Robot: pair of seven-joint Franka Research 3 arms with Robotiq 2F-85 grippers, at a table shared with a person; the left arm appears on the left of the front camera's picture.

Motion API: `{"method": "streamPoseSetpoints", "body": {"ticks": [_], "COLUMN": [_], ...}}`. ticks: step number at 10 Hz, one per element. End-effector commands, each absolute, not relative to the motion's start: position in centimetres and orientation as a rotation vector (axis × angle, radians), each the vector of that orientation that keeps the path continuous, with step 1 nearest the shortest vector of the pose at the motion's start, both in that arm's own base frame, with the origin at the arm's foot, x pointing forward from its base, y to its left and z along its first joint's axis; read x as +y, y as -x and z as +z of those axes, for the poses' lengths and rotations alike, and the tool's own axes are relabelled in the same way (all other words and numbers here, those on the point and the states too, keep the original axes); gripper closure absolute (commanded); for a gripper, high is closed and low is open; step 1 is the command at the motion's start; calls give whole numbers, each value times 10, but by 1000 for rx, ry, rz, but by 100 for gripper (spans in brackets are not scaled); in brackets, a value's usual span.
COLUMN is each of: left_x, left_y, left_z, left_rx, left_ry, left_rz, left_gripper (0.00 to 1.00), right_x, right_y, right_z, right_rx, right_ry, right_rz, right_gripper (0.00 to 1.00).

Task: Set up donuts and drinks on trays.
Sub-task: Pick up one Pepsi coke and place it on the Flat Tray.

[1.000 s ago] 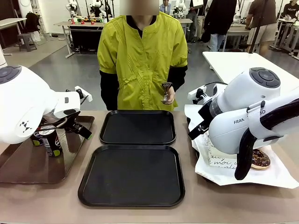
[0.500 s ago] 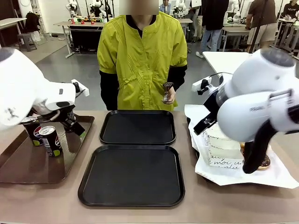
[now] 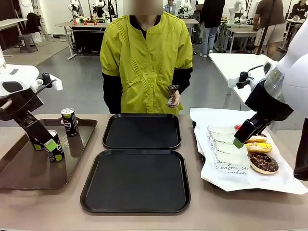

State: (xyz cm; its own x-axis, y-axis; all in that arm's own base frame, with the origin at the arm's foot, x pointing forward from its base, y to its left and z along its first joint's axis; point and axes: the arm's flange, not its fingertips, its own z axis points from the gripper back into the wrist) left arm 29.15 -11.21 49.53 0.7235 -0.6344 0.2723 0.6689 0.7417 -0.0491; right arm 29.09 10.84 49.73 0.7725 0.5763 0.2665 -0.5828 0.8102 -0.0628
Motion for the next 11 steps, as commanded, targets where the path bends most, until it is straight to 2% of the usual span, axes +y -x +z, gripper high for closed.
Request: {"method": "streamPoseSetpoints", "body": {"ticks": [1, 4, 5, 6, 7, 9, 11], "left_x": [-128, -128, -127, -107, -85, -29, 22], "left_y": [-310, -310, -304, -305, -300, -293, -281], "left_z": [479, 479, 482, 483, 481, 475, 466], "left_rx": [-269, -269, -257, -290, -285, -282, -296], "left_ry": [104, 104, 114, 431, 610, 925, 1092], "left_rz": [-734, -734, -736, -580, -476, -280, -168], "left_gripper": [0, 0, 0, 0, 0, 0, 0], "right_x": [125, 118, 100, 66, 34, -33, -92], "right_y": [-305, -297, -316, -320, -314, -297, -287], "right_z": [489, 495, 492, 489, 485, 471, 453], "right_rx": [-328, -308, -249, -213, -191, -198, -200], "right_ry": [-9, -10, -429, -767, -1009, -1291, -1404], "right_rz": [646, 643, 505, 381, 289, 152, 29], "right_gripper": [0, 0, 0, 0, 0, 0, 0]}}
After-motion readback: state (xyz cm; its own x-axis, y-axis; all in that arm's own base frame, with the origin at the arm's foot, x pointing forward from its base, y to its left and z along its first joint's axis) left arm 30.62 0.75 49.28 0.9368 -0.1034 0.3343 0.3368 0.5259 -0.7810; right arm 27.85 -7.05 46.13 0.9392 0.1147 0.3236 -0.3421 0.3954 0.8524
